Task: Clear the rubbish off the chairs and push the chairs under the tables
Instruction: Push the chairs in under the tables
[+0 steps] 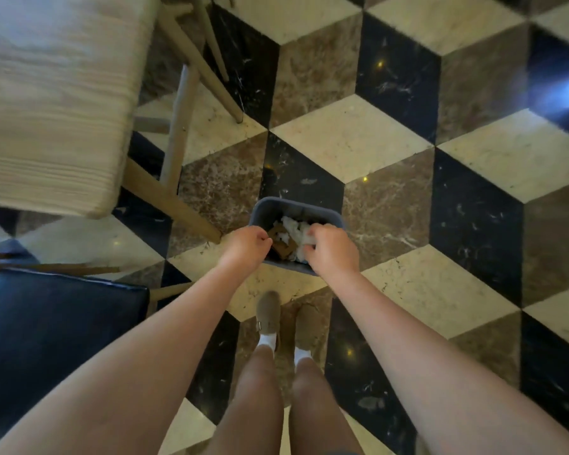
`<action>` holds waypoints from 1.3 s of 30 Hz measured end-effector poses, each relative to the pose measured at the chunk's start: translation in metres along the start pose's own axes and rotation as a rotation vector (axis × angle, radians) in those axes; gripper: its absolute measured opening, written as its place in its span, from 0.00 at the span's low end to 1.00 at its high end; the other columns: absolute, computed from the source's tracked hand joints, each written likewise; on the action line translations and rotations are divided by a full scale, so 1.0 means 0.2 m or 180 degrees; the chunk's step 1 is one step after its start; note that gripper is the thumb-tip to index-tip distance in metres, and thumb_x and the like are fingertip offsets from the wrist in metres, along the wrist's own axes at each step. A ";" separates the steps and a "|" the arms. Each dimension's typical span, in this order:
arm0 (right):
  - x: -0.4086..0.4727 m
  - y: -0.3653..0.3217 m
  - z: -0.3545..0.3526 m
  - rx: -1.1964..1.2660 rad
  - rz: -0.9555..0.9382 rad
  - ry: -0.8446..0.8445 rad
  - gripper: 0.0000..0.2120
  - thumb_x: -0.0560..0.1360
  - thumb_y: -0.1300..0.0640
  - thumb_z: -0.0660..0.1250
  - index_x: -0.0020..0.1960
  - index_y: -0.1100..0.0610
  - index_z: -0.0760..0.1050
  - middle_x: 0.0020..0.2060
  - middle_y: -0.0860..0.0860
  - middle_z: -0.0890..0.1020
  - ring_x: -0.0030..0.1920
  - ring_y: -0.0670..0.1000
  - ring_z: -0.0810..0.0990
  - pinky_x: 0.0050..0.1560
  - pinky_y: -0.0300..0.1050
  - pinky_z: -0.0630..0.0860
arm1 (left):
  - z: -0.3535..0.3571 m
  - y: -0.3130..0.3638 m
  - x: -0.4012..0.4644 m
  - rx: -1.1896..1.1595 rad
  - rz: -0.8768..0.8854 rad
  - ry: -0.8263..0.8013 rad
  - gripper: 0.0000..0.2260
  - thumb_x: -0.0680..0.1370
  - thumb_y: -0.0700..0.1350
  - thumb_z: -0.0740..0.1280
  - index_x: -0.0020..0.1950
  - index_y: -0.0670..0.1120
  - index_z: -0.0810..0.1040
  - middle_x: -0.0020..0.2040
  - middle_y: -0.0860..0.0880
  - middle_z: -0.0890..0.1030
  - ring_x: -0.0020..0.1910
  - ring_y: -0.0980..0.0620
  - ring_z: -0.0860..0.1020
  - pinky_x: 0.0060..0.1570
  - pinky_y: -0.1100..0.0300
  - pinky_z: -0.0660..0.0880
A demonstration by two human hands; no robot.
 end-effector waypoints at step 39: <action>-2.70 -2.07 0.97 -0.1232 -0.4153 0.0075 0.13 0.75 0.50 0.62 0.57 0.54 0.74 0.52 0.51 0.79 0.51 0.53 0.75 0.46 0.46 0.70 | -0.43 -2.06 -3.26 0.0739 -0.1405 0.3059 0.13 0.76 0.52 0.61 0.56 0.48 0.77 0.52 0.49 0.81 0.52 0.50 0.78 0.55 0.53 0.73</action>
Point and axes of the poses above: each hand's wrist, its own x-axis towards the middle knuckle, its own z-axis out of the palm, y = z × x, the point moved 3 cm from there along x, towards the middle knuckle
